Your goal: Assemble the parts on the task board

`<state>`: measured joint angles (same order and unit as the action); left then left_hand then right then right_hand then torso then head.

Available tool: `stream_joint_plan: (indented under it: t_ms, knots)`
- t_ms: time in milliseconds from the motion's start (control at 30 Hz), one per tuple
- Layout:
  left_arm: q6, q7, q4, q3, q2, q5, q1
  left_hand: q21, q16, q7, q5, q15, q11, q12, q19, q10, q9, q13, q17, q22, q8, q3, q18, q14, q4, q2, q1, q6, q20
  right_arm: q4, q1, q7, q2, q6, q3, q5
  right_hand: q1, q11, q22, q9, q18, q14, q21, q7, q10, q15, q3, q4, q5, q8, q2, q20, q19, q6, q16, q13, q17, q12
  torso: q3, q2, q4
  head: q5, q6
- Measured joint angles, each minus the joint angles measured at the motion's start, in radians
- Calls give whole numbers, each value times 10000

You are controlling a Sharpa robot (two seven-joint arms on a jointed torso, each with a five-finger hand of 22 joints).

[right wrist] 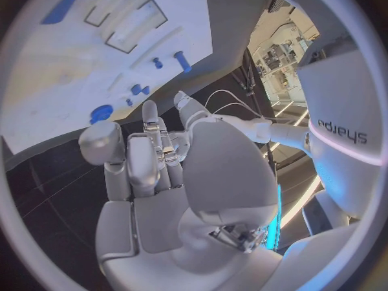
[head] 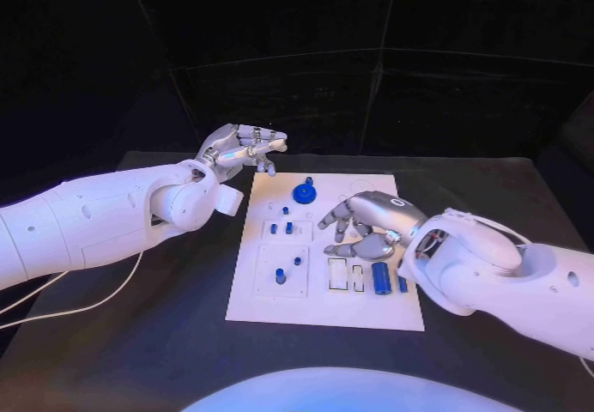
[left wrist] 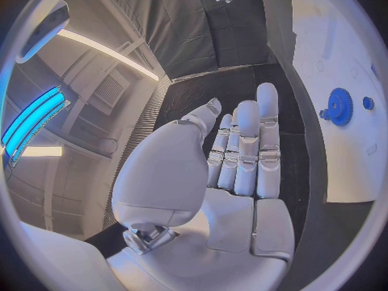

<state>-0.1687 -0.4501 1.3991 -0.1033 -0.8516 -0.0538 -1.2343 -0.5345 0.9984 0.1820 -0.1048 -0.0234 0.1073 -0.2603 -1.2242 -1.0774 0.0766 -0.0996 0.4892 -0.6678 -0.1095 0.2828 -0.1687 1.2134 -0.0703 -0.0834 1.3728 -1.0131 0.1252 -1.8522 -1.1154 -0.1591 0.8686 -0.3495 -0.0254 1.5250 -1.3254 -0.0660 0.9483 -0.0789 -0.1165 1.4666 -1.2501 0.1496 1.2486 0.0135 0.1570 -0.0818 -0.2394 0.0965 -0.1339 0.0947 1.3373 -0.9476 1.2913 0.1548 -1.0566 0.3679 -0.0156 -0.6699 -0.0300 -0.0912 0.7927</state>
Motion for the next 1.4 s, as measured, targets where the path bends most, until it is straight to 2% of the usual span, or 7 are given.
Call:
stream_joint_plan:
  t_ms: [67,133,267,400,767,967,1400]
  knots:
    - [1,2,6,-1,-50,0,0,0,0,0,0,0,0,0,0,0,0,0,0,0,0,0,0,0,0,0,0,0,0,-121,-57,-101,550,-161,37,-576,127,203,651,-41,8,-12,-404,-158,296,162,-379,-238,-336,214,-39,-194,293,-158,301,698,-447,808,7,18,-13,86,-31]
    - [0,3,6,-3,-91,0,0,0,0,0,0,0,0,0,0,0,0,0,0,0,0,0,0,0,0,0,0,0,0,-178,-87,-265,932,-216,53,-995,255,283,1353,-71,194,4,-813,-224,375,212,-729,-505,-432,400,0,-272,563,-224,664,1621,-1020,1773,17,41,-38,189,-54]
    - [-1,3,13,-3,-116,1,0,0,0,0,0,0,22,0,0,22,0,1,0,-1,0,0,0,0,0,0,0,0,0,-219,-119,-865,1525,-218,64,-1641,225,385,2149,-151,241,-17,-1290,-277,1060,263,-1463,-936,-216,898,137,-354,813,-278,1558,6880,-2366,6377,38,69,-80,466,-114]
    - [-1,3,36,-3,-127,1,2,0,0,0,0,0,37,1,0,37,0,1,0,1,0,0,0,0,0,0,0,0,0,-238,-129,-1635,2000,-168,-154,-1822,131,376,2540,-180,398,-18,-1508,-277,1399,263,-2100,-1353,-110,1292,231,-320,861,-278,2018,9649,-2515,8636,46,83,-127,651,-141]
    - [-1,4,19,-5,-130,1,2,0,0,0,0,0,37,1,0,36,0,2,-10,7,0,0,0,0,0,0,0,0,0,-682,218,-2981,2347,-8,-383,-1631,292,378,2753,-250,396,-18,-1598,-317,1651,263,-2860,-2085,-189,1773,436,-287,892,-318,2138,11040,-2514,9582,18,135,-281,723,-58]
    - [0,4,14,-5,-116,1,2,0,0,0,0,0,36,2,0,36,0,2,-9,7,0,0,0,0,0,40,40,0,0,-820,438,-3348,2212,93,-423,-1421,875,472,3042,-440,395,-2,-1781,-552,2072,328,-3228,-2100,-373,2151,605,-357,1033,-553,2277,11527,-2513,10183,17,145,-298,702,-35]
    - [0,4,-19,-7,-99,1,2,37,0,0,0,0,36,-33,0,36,0,3,-9,15,0,0,0,0,0,40,40,0,0,-819,591,-3844,1869,236,-438,-1093,1018,518,3186,-677,393,2,-1823,-600,2111,353,-3326,-2087,-424,2366,580,-394,1069,-600,2327,11532,-2512,10420,25,154,-334,647,-34]
